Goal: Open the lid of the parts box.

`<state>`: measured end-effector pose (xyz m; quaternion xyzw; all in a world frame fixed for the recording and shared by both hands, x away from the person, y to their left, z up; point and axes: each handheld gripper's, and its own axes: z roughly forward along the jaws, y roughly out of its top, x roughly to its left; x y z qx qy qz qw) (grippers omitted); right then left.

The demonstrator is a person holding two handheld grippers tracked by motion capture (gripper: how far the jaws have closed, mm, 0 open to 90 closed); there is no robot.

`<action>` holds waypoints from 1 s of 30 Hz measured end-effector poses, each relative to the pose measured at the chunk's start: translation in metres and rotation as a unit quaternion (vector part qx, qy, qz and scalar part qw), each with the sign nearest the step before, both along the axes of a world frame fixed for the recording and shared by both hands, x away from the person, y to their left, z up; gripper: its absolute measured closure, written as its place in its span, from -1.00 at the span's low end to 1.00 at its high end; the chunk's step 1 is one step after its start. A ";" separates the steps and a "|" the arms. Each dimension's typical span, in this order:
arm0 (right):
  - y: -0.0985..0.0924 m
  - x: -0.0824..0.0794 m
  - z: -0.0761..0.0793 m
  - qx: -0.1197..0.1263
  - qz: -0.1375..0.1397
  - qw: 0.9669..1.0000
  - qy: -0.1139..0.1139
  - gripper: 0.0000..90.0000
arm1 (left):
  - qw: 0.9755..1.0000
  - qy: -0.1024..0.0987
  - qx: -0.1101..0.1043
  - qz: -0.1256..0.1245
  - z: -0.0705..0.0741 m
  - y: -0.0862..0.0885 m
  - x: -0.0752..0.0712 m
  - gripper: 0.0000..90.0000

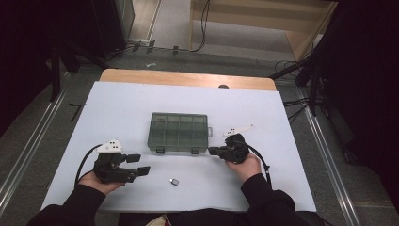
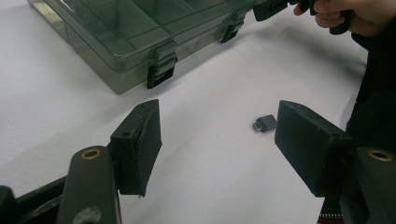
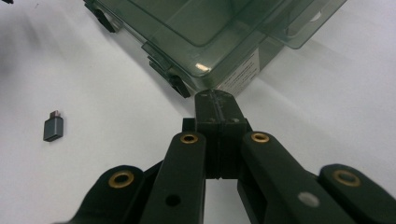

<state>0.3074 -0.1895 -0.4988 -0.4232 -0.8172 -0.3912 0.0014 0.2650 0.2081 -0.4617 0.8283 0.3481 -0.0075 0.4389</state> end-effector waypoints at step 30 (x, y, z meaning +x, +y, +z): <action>0.001 -0.001 0.006 0.009 0.002 1.000 -0.013 0.94 | 1.000 -0.003 0.001 0.005 0.000 0.001 0.001 -0.29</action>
